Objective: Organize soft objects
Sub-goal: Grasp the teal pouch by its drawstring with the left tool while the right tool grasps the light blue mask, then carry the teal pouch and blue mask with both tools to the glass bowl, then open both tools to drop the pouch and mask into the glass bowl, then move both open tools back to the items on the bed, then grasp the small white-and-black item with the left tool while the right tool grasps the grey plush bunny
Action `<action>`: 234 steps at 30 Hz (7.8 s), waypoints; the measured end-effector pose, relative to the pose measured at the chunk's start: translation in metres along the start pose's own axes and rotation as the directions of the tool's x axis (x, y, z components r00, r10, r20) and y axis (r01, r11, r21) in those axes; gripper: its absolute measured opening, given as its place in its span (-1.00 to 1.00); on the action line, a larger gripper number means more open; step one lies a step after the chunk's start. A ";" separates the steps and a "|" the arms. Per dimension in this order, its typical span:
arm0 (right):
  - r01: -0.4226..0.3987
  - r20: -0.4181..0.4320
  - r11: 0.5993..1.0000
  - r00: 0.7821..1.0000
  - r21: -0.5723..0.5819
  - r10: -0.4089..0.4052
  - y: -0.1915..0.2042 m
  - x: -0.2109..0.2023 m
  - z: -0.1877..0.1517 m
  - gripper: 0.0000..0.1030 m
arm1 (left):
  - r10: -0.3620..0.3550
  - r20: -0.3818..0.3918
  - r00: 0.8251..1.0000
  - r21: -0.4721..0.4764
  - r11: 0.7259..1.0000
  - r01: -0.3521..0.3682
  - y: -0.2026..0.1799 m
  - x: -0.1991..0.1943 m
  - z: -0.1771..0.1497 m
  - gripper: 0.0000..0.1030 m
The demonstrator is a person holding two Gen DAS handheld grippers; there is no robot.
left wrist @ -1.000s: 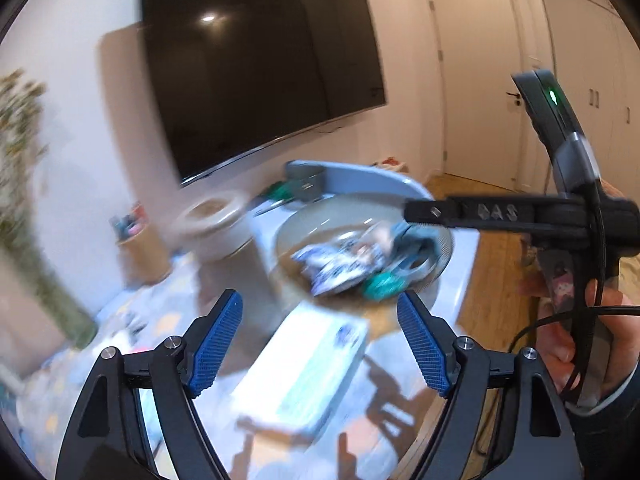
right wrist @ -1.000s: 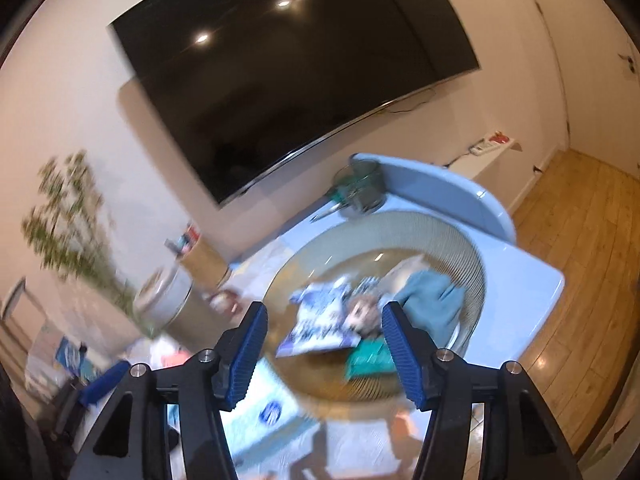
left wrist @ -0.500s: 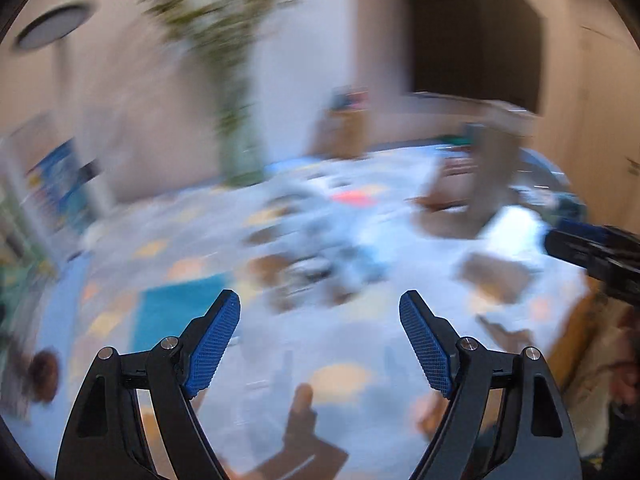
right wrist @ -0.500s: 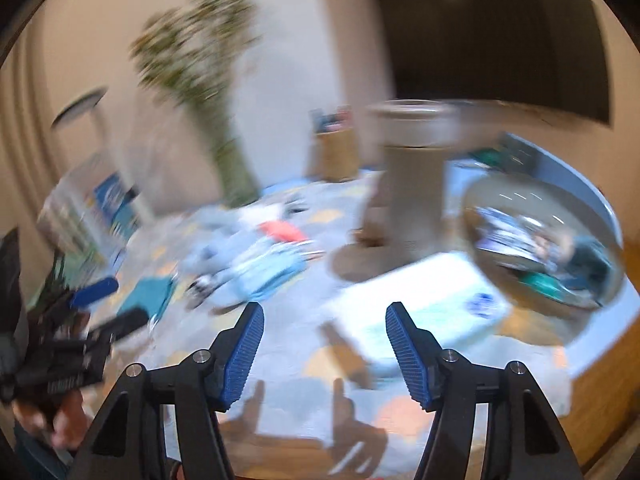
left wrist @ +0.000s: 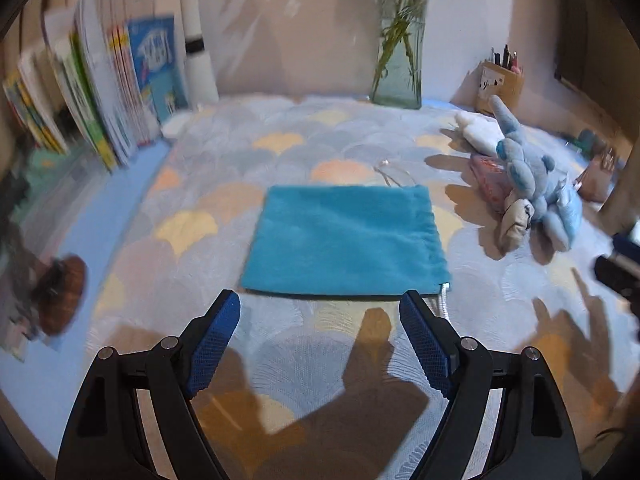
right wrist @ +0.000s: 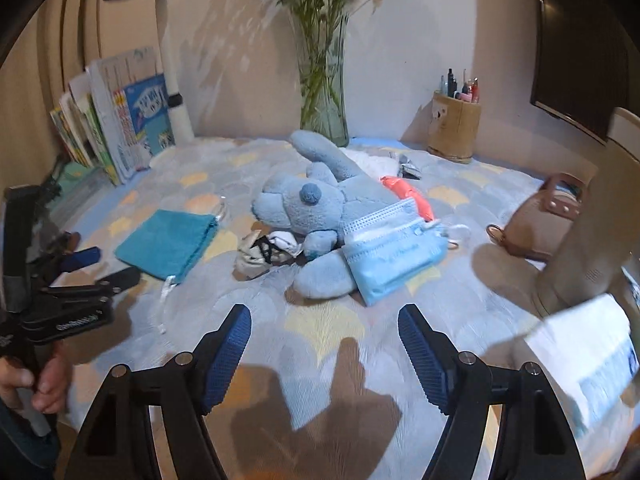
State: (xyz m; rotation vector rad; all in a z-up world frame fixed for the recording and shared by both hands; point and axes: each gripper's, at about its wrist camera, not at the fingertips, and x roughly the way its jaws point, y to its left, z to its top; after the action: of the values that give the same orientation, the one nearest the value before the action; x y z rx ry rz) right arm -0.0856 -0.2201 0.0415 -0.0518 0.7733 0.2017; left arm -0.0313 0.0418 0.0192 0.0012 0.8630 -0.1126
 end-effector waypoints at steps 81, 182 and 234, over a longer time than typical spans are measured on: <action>-0.156 0.128 0.880 0.986 0.449 0.110 -0.098 -0.097 -0.015 -0.37 | -0.466 -0.045 0.884 0.446 0.782 0.436 -0.189 -0.101 -0.001 -0.61; -0.203 -0.208 0.882 0.926 0.426 0.314 -0.083 0.019 0.026 0.68 | -0.132 -0.129 0.983 0.201 0.967 0.156 -0.055 0.022 0.013 0.50; -0.093 0.021 0.910 0.995 0.405 0.093 -0.115 -0.002 0.057 0.74 | -0.279 0.008 0.960 0.141 0.951 0.275 -0.091 0.047 0.057 -0.48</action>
State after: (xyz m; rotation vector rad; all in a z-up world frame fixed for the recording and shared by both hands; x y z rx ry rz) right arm -0.0247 -0.3263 0.0799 0.3806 0.8047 0.1278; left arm 0.0332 -0.0556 0.0248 0.0085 0.8221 -0.4351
